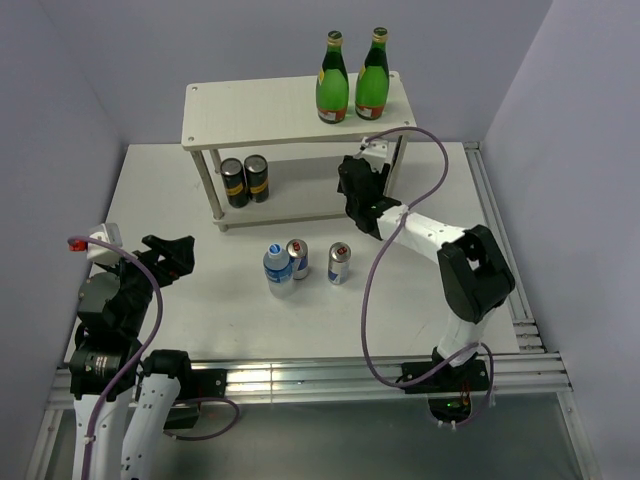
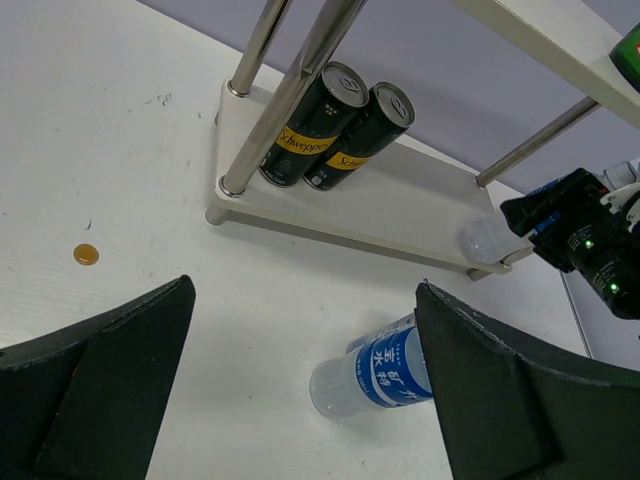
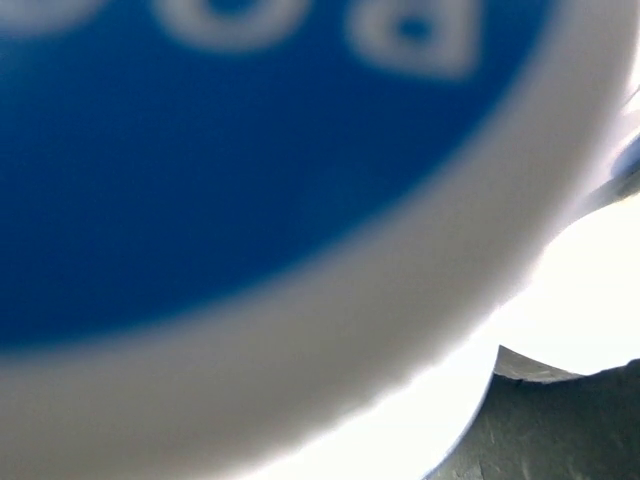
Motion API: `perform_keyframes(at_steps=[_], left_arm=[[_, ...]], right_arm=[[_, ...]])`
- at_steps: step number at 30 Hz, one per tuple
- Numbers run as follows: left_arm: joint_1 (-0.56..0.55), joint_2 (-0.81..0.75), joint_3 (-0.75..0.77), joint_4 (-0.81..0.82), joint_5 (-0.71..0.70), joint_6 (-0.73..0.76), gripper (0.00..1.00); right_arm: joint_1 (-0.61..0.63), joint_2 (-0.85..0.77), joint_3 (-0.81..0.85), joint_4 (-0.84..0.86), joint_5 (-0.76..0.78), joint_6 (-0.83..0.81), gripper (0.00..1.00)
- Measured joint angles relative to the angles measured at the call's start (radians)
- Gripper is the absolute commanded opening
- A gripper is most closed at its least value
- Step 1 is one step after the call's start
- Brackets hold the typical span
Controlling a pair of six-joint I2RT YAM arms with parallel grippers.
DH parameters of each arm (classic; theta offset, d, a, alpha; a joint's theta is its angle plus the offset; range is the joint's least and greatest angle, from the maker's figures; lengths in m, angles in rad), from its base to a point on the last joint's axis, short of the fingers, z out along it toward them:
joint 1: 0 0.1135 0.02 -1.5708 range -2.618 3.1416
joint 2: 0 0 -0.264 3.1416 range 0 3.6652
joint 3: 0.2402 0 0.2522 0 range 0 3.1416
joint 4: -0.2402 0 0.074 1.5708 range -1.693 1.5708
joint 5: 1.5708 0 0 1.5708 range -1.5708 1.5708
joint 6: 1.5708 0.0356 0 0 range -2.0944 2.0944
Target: Place and organize the beverage onto the shelf
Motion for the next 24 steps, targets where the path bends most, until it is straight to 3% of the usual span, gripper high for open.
perform_keyframes(at_steps=[10, 24], left_arm=[[0.015, 0.005, 0.0, 0.002, 0.013, 0.002, 0.99], [0.027, 0.005, 0.0, 0.005, 0.016, 0.003, 0.99]], right_arm=[[-0.016, 0.172, 0.108, 0.093, 0.06, -0.053, 0.0], [-0.017, 0.208, 0.113, 0.205, 0.133, -0.099, 0.0]])
